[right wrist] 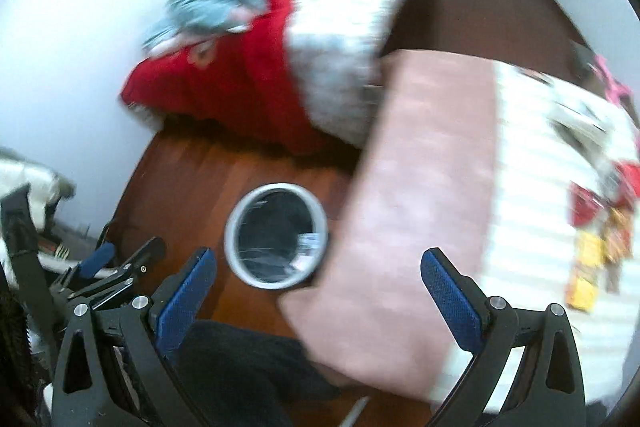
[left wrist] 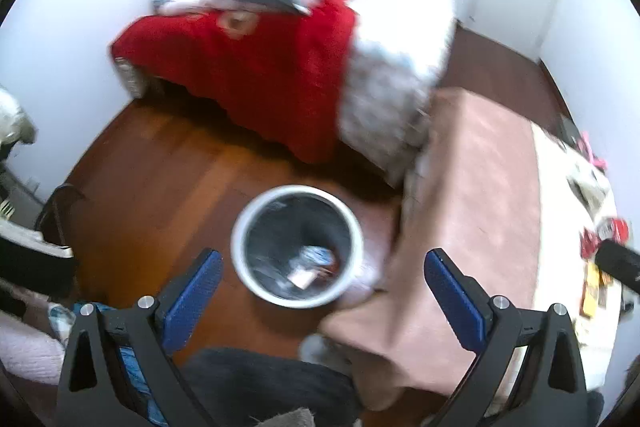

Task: Collect trash
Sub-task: 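Move both open tools back toward the table, then grasp the yellow cigarette box with the right tool while the left tool grasps the bread crust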

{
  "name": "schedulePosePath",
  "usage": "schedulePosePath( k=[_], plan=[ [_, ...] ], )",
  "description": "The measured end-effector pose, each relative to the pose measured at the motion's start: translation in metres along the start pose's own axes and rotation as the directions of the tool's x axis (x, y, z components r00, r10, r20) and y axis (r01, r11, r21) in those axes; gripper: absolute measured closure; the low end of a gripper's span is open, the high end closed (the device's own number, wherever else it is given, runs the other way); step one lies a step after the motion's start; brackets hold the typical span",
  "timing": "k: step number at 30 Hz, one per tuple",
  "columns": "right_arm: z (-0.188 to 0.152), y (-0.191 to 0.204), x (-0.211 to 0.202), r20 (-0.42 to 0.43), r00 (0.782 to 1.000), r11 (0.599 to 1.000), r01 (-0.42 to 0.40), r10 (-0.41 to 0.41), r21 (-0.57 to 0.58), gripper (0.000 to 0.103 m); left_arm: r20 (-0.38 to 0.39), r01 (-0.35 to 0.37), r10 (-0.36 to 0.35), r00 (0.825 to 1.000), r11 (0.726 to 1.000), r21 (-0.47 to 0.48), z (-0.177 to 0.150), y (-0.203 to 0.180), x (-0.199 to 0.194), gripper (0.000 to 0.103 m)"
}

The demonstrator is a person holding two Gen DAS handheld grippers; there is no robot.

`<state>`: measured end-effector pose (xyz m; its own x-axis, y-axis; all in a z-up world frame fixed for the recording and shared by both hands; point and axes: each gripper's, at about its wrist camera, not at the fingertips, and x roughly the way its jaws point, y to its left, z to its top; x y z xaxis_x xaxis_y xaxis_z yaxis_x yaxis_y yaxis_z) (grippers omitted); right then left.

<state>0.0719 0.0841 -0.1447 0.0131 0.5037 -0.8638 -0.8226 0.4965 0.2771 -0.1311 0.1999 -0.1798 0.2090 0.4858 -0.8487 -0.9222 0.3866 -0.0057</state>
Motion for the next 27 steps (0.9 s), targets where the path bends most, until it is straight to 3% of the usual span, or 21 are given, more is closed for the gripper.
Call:
schedulePosePath(
  k=[3, 7, 10, 12, 18, 21, 24, 27],
  plan=[
    [-0.011, -0.082, -0.006, -0.024, 0.994, 0.987, 0.112, -0.110, 0.115, 0.000, -0.051, 0.027, -0.023, 0.998, 0.998, 0.065, -0.012, -0.057, 0.026, 0.000],
    [-0.027, -0.185, 0.009, -0.103, 0.963, 0.941, 0.265, -0.248, 0.212, 0.004, -0.125, 0.061, -0.042, 0.991, 0.987, 0.150, -0.030, -0.132, 0.064, 0.000],
    [-0.032, -0.248, 0.031, -0.177, 0.943, 0.909, 0.320, -0.280, 0.268, 0.017, -0.171, 0.080, -0.046, 0.984, 0.978, 0.193, -0.039, -0.172, 0.087, 0.000],
    [-0.037, -0.274, 0.046, -0.208, 0.942, 0.897, 0.320, -0.265, 0.306, 0.020, -0.203, 0.090, -0.044, 0.978, 0.970, 0.225, -0.045, -0.198, 0.104, 0.000],
    [-0.034, -0.287, 0.077, -0.204, 0.944, 0.916, 0.307, -0.259, 0.260, 0.021, -0.229, 0.077, -0.010, 0.973, 0.954, 0.289, -0.054, -0.232, 0.118, 0.000],
    [-0.034, -0.271, 0.084, -0.202, 0.921, 0.917, 0.365, -0.332, 0.159, 0.041, -0.229, 0.075, 0.000, 0.973, 0.945, 0.319, -0.059, -0.238, 0.115, 0.000],
    [-0.044, -0.277, 0.071, -0.208, 0.926, 0.919, 0.353, -0.316, 0.177, 0.045, -0.230, 0.099, -0.019, 0.973, 0.936, 0.339, -0.066, -0.248, 0.107, 0.000],
    [-0.061, -0.294, 0.046, -0.213, 0.926, 0.909, 0.356, -0.312, 0.219, 0.045, -0.238, 0.176, -0.092, 0.967, 0.915, 0.362, -0.076, -0.263, 0.087, 0.000]
  ],
)
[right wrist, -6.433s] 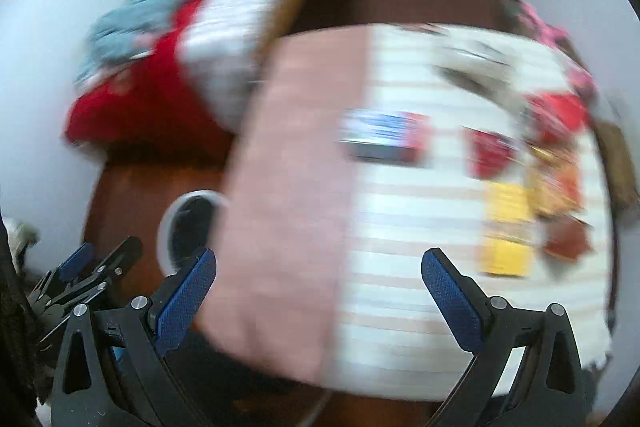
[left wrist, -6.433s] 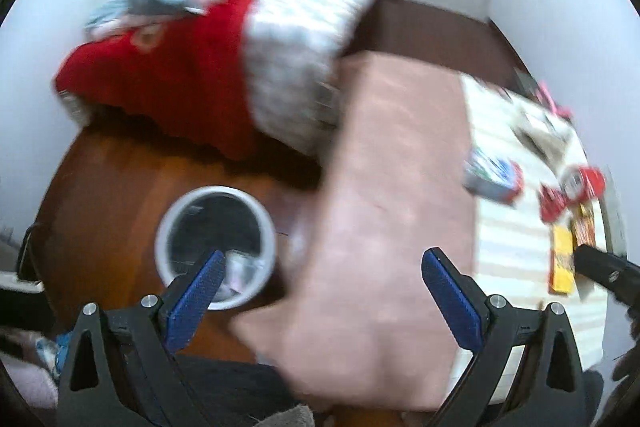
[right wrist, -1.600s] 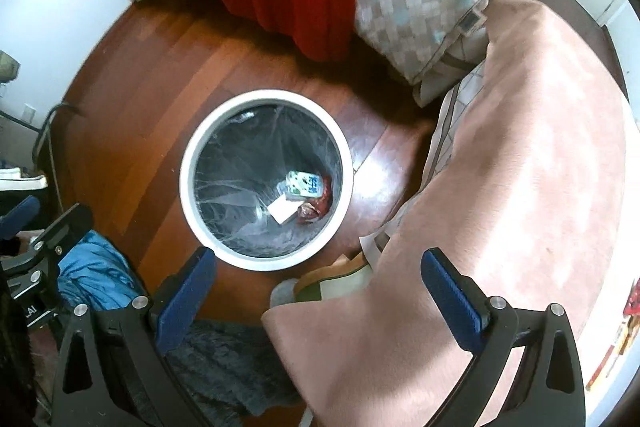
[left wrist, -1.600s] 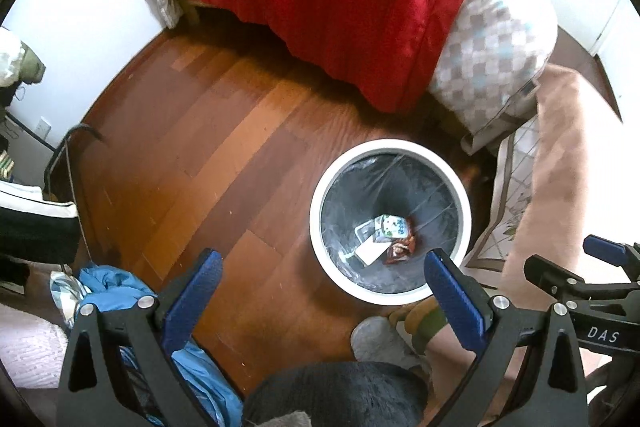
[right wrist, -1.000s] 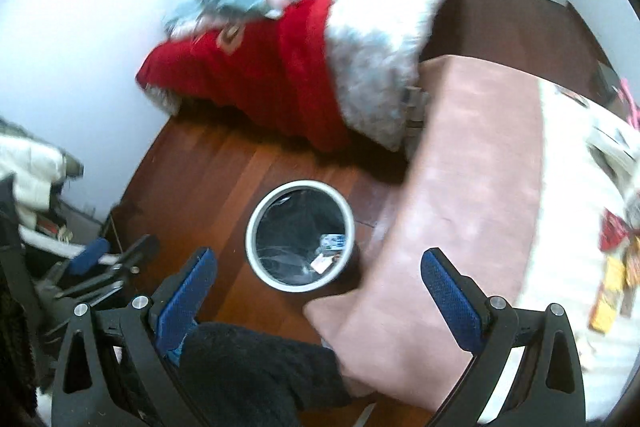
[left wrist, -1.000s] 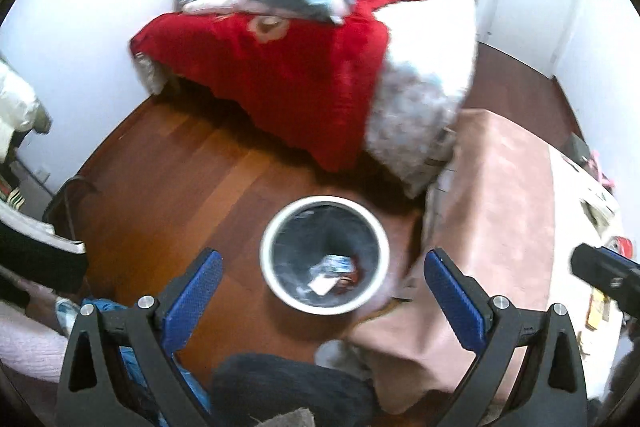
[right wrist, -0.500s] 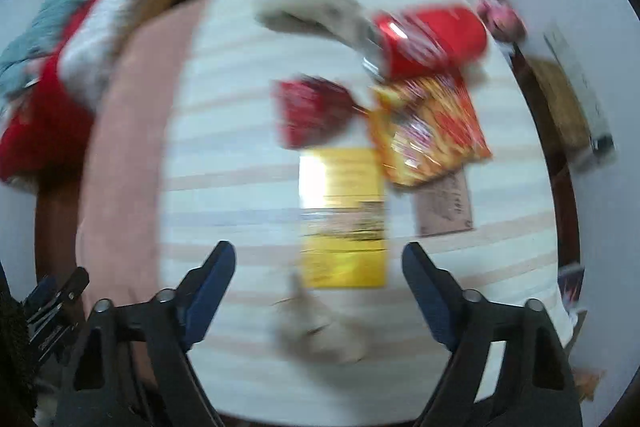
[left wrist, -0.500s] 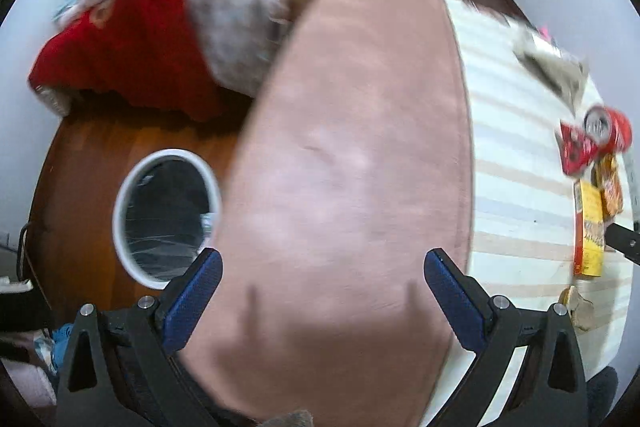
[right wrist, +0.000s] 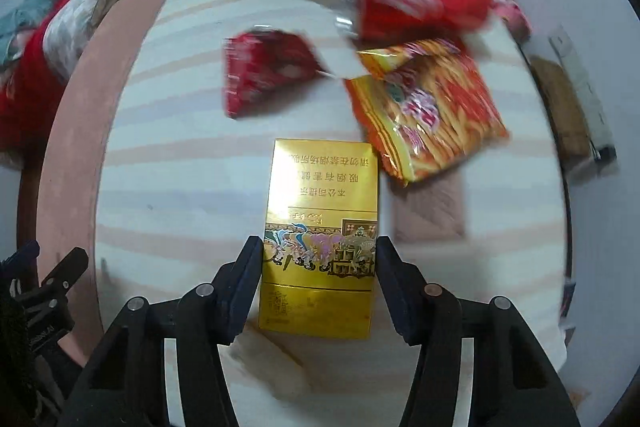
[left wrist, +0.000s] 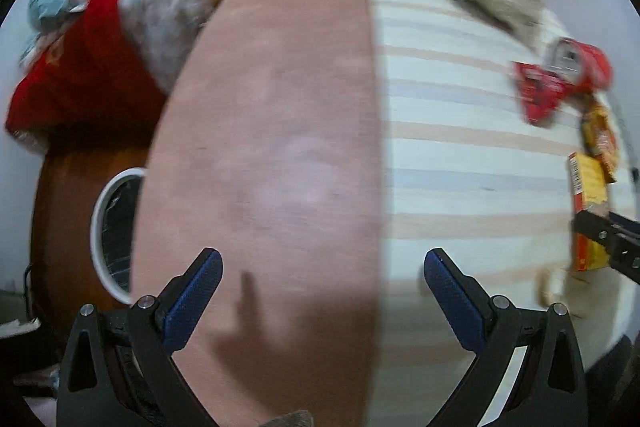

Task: Collect trash
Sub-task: 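Grasp the yellow cigarette box with the right tool while the left tool grasps the bread crust, then carry box and crust over the white bin and open both tools to drop them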

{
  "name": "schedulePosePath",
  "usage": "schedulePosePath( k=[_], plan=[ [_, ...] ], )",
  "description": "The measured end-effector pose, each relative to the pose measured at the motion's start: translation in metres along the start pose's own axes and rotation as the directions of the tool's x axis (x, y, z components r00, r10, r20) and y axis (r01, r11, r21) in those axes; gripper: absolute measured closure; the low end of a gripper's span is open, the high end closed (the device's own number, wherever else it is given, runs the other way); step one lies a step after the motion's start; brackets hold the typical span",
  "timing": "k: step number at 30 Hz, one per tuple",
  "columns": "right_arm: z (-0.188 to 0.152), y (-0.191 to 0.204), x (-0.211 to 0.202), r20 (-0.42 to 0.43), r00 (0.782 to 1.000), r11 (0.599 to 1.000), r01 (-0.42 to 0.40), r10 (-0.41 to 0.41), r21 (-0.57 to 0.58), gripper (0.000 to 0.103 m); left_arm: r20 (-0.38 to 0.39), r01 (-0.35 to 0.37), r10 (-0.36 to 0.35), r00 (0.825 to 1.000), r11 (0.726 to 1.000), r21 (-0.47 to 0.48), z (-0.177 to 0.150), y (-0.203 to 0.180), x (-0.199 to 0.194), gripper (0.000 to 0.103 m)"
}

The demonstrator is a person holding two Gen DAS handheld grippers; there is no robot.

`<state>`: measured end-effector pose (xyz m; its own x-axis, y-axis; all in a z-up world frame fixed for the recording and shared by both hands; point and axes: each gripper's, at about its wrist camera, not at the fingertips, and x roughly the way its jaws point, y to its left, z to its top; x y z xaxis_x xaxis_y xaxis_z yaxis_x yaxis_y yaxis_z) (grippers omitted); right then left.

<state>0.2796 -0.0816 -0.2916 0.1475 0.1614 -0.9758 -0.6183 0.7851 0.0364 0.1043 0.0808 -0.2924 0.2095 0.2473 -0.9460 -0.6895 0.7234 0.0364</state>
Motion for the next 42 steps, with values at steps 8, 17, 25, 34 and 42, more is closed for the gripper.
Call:
schedulePosePath(
  k=[8, 17, 25, 34, 42],
  plan=[
    [-0.054, -0.067, -0.016, -0.027, 0.999, 0.994, 0.027, -0.024, 0.109, 0.045, -0.078, 0.300, -0.293, 0.953, 0.947, 0.112, -0.016, -0.091, -0.006, 0.007],
    [-0.073, -0.079, -0.018, -0.013, 1.000, 0.989, 0.027, -0.025, 0.146, 0.044, -0.040, 0.232, -0.229, 0.973, 0.941, 0.246, -0.027, -0.141, -0.003, 0.079],
    [-0.074, -0.073, -0.009, 0.008, 0.996, 0.989, 0.093, -0.094, 0.118, 0.042, 0.020, 0.145, -0.157, 0.987, 0.948, 0.283, -0.030, -0.153, -0.008, 0.097],
    [-0.083, -0.068, -0.017, 0.040, 0.997, 0.989, 0.067, -0.073, 0.133, 0.044, 0.094, 0.100, -0.128, 0.987, 0.960, 0.260, -0.031, -0.124, -0.025, 0.098],
    [-0.082, -0.043, -0.052, 0.118, 0.993, 0.990, -0.045, 0.029, 0.134, 0.044, 0.231, 0.056, -0.097, 0.968, 0.982, 0.179, -0.014, -0.068, -0.081, 0.098]
  ],
)
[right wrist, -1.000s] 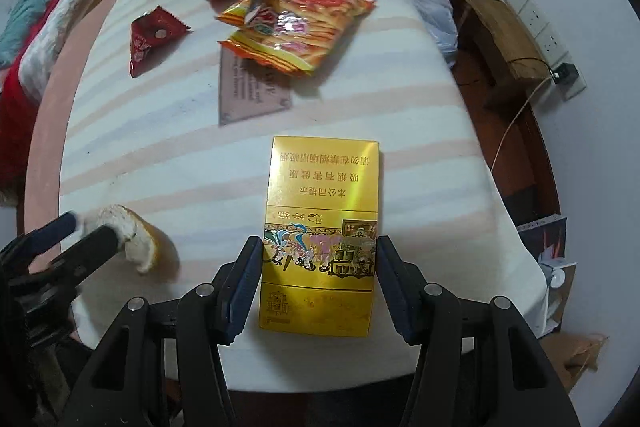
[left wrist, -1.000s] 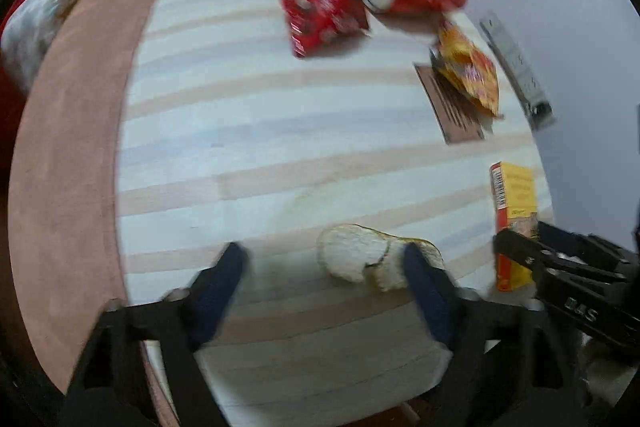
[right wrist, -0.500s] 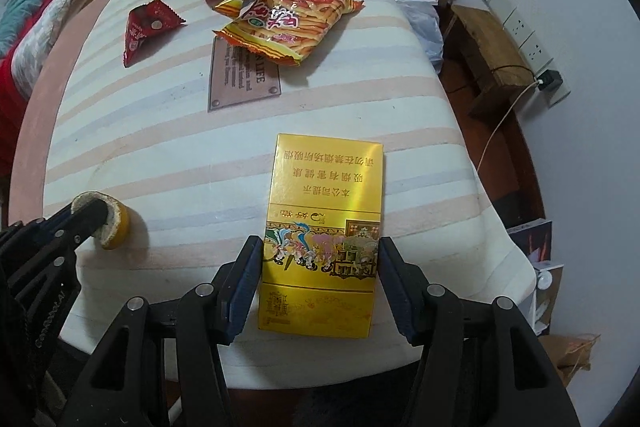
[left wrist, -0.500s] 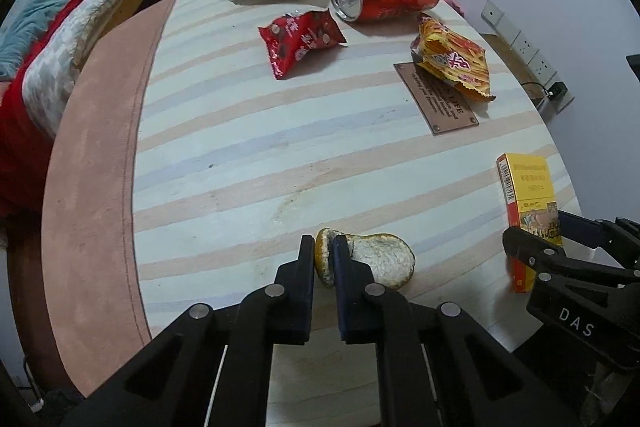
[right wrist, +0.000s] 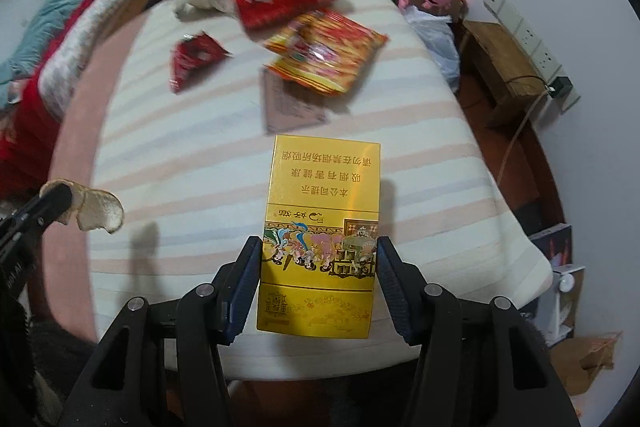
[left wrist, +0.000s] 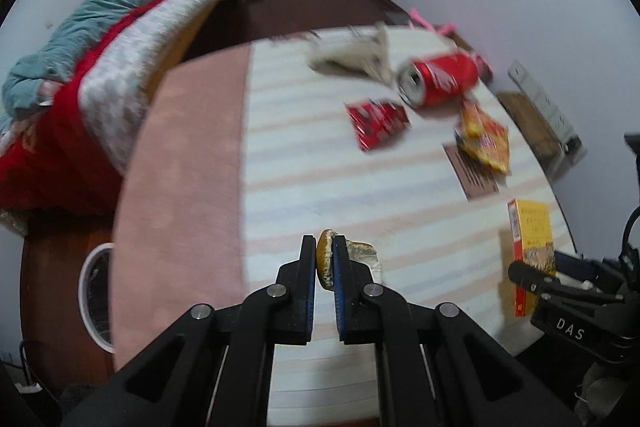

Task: Collect trash
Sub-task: 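Carry box and crust over the white bin and open both tools to drop them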

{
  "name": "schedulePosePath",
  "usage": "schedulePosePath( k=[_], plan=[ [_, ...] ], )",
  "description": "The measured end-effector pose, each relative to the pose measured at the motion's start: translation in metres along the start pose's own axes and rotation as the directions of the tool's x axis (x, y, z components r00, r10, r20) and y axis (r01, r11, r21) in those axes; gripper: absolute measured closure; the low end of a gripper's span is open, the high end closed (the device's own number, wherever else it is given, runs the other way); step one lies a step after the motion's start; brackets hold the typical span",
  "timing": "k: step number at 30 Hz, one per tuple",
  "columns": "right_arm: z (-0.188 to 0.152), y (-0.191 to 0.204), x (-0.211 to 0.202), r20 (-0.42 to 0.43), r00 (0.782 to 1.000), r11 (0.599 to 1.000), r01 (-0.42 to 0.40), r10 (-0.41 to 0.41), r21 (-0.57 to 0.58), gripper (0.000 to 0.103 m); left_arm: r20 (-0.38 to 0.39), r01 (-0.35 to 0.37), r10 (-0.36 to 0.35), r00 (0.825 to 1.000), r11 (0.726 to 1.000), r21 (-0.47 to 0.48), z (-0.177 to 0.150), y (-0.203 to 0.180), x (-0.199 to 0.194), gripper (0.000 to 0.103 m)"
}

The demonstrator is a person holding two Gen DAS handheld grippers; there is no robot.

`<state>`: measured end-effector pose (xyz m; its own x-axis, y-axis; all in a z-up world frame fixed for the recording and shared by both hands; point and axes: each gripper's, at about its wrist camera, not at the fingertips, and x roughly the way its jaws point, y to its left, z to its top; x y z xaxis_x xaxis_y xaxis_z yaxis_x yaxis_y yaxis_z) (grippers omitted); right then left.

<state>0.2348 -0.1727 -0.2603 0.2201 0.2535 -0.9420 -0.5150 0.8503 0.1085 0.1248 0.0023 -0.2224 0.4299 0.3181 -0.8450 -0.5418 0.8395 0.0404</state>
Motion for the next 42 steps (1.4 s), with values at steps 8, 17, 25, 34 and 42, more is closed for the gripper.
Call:
schedulePosePath(
  k=[8, 17, 25, 34, 42],
  plan=[
    [0.013, 0.079, -0.038, 0.050, 0.989, 0.986, -0.137, 0.142, -0.096, 0.044, 0.084, -0.058, 0.069, 0.994, 0.991, -0.119, 0.014, 0.080, -0.052, 0.098],
    [0.031, 0.237, -0.063, 0.004, 0.940, 0.895, -0.325, 0.342, -0.305, 0.044, 0.082, -0.145, 0.181, 0.980, 0.934, -0.326, 0.003, 0.243, -0.091, 0.098],
    [0.008, 0.407, 0.008, -0.217, 0.896, 0.783, -0.444, 0.388, -0.436, 0.044, -0.114, -0.224, 0.193, 0.975, 0.836, -0.500, -0.056, 0.399, -0.049, 0.097],
    [-0.022, 0.541, 0.139, -0.416, 0.880, 0.737, -0.435, 0.228, -0.517, 0.044, -0.266, -0.146, -0.065, 0.962, 0.703, -0.696, -0.138, 0.491, 0.058, 0.096],
    [-0.042, 0.600, 0.226, -0.545, 0.826, 0.739, -0.454, 0.141, -0.498, 0.044, -0.331, -0.213, -0.094, 0.939, 0.596, -0.775, -0.186, 0.525, 0.103, 0.002]
  ],
)
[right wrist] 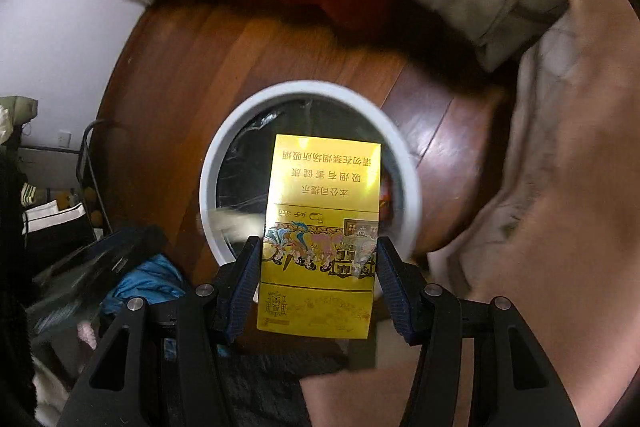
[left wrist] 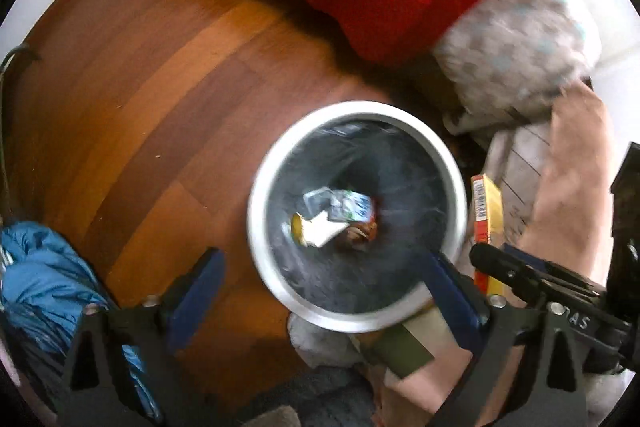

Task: Collect trash

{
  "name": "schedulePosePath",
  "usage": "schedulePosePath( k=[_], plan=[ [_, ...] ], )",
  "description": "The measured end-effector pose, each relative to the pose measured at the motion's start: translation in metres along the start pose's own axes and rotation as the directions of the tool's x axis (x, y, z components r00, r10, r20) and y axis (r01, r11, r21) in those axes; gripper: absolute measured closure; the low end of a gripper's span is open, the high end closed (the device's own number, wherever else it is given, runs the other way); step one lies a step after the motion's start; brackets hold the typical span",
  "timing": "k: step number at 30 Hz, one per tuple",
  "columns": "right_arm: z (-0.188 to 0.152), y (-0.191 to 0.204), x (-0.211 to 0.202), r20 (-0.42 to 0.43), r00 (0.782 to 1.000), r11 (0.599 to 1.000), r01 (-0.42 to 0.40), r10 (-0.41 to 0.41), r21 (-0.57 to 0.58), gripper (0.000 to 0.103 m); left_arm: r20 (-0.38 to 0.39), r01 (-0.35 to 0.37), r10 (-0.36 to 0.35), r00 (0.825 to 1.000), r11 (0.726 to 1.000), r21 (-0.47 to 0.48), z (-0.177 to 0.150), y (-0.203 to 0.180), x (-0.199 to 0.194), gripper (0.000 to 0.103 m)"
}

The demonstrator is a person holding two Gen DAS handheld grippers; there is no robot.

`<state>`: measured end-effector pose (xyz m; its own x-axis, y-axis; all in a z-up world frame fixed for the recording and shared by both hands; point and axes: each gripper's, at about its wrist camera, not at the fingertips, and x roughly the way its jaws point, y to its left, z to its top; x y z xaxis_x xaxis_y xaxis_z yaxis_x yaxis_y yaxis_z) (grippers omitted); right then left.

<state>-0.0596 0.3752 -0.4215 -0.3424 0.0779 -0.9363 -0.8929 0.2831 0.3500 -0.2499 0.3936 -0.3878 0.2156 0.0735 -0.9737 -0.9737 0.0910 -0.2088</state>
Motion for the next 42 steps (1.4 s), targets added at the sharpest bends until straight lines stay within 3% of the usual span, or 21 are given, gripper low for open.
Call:
schedulePosePath(
  k=[2, 3, 4, 5, 10, 14, 18, 21, 33, 42],
  plan=[
    [0.007, 0.003, 0.015, -0.029, 0.999, 0.999, -0.033, 0.033, 0.012, 0.041, -0.005, -0.033, 0.033, 0.999, 0.999, -0.029, 0.001, 0.011, 0.001, 0.002],
    [0.011, 0.005, 0.022, -0.037, 0.998, 0.998, -0.053, 0.054, 0.024, 0.035, 0.002, -0.049, 0.049, 0.999, 0.998, -0.038, 0.000, 0.016, 0.000, 0.002],
    [0.013, 0.007, 0.026, -0.035, 0.998, 0.998, -0.060, 0.061, 0.030, 0.014, 0.013, -0.065, 0.066, 0.998, 0.997, -0.046, -0.001, 0.021, -0.002, 0.002],
    [0.013, 0.007, 0.028, -0.027, 0.998, 0.997, -0.063, 0.064, 0.032, 0.002, 0.024, -0.081, 0.082, 0.996, 0.995, -0.054, -0.003, 0.025, -0.004, 0.002],
    [0.006, 0.013, 0.025, -0.001, 1.000, 1.000, -0.022, 0.022, 0.001, 0.002, 0.090, -0.192, 0.195, 0.977, 0.980, -0.046, -0.010, 0.037, -0.016, 0.002],
    [-0.005, 0.015, 0.007, 0.030, 0.997, 0.996, 0.071, -0.070, -0.045, 0.000, 0.121, -0.211, 0.213, 0.970, 0.977, -0.028, -0.017, 0.033, -0.026, 0.002],
    [-0.023, 0.018, -0.015, 0.076, 0.968, 0.963, 0.245, -0.237, -0.110, 0.000, 0.152, -0.249, 0.244, 0.958, 0.968, 0.016, -0.024, 0.021, -0.033, 0.002],
    [-0.033, 0.015, -0.023, 0.095, 0.944, 0.935, 0.326, -0.315, -0.137, 0.000, 0.162, -0.262, 0.251, 0.954, 0.964, 0.053, -0.031, 0.010, -0.036, 0.002],
    [-0.053, 0.011, -0.065, 0.159, 0.940, 0.942, 0.320, -0.302, -0.103, 0.000, 0.203, -0.245, 0.222, 0.954, 0.965, 0.096, -0.052, -0.014, -0.063, 0.002],
    [-0.083, 0.025, -0.131, 0.276, 0.928, 0.955, 0.283, -0.249, -0.091, 0.000, 0.301, -0.221, 0.179, 0.937, 0.969, 0.113, -0.075, -0.031, -0.124, 0.002]
  ],
)
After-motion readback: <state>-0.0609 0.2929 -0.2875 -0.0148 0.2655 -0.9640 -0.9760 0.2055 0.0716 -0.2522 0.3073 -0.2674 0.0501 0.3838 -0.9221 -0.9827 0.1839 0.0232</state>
